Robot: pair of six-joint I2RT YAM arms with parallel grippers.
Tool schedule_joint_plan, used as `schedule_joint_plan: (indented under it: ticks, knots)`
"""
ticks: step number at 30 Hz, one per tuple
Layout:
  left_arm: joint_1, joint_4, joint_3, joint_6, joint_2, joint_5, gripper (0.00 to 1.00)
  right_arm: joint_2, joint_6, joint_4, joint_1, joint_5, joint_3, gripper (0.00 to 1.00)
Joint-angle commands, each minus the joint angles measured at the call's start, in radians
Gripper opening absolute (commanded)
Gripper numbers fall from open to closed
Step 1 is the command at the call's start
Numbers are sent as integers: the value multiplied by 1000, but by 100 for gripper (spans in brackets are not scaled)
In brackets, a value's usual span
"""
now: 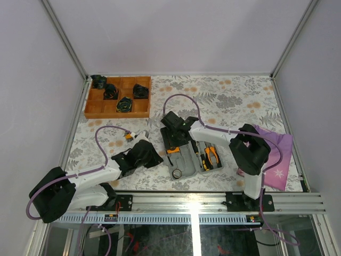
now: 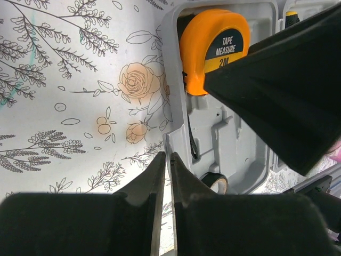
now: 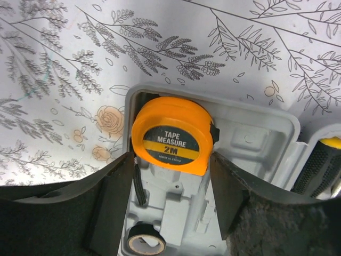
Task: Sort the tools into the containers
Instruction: Place the engineering item in the storage box.
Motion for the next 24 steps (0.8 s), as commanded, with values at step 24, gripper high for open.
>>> schedule_joint_plan:
  ticks: [24]
  knots:
    - [7, -46, -9, 7, -1, -14, 4, -15, -256, 91, 10, 57, 33, 43]
